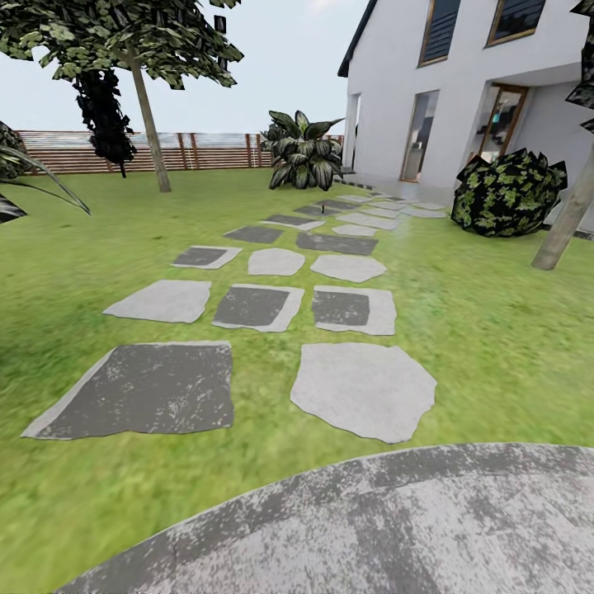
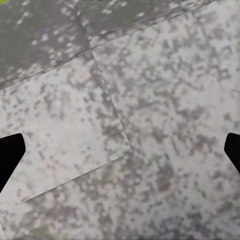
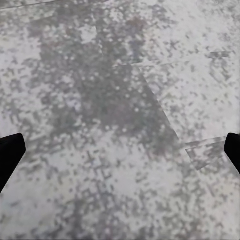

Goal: In the garden, pick up the pesticide atomizer on the floor and spray pesticide onto both trees until each tree trunk is fully covered.

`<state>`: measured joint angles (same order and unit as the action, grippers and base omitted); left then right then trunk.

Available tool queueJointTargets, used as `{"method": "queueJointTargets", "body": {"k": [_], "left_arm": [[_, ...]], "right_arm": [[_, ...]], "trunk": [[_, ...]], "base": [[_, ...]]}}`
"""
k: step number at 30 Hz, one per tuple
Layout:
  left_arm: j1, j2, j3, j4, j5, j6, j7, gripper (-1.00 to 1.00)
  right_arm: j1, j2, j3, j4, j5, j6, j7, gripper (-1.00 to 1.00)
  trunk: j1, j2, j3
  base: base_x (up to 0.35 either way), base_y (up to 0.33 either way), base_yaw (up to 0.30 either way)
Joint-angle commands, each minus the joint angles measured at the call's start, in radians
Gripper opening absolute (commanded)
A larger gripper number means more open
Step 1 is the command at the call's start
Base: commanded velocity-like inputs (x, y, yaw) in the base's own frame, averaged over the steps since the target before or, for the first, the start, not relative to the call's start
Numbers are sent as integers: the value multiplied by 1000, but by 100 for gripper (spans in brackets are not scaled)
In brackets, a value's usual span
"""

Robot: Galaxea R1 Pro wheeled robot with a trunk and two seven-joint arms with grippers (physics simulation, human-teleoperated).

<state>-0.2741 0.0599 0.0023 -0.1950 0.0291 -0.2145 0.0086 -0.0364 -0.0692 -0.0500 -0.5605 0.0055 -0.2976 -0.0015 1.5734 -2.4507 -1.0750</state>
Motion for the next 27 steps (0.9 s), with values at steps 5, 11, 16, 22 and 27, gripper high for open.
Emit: {"method": "queueJointTargets", "body": {"k": [5, 11, 16, 22, 27], "left_arm": [[0, 0, 1, 1, 3, -3, 3, 100], [0, 0, 1, 1, 3, -3, 4, 100], [0, 0, 1, 0, 3, -3, 4, 100], [0, 2, 1, 0, 2, -3, 4, 100], [0, 9, 1, 0, 2, -2, 5, 100]], "right_arm": [[0, 0, 0, 1, 1, -3, 2, 100], [0, 1, 2, 1, 1, -4, 5, 100], [0, 3, 2, 1, 1, -5, 5, 100], [0, 4, 2, 1, 1, -5, 5, 100], [0, 7, 3, 1, -1, -5, 2, 100]], "trunk": [[0, 0, -1], [0, 0, -1], [0, 0, -1], [0, 0, -1], [0, 0, -1]], "base": [[117, 0, 0], [310, 0, 0], [335, 0, 0], [338, 0, 0], [338, 0, 0]]}}
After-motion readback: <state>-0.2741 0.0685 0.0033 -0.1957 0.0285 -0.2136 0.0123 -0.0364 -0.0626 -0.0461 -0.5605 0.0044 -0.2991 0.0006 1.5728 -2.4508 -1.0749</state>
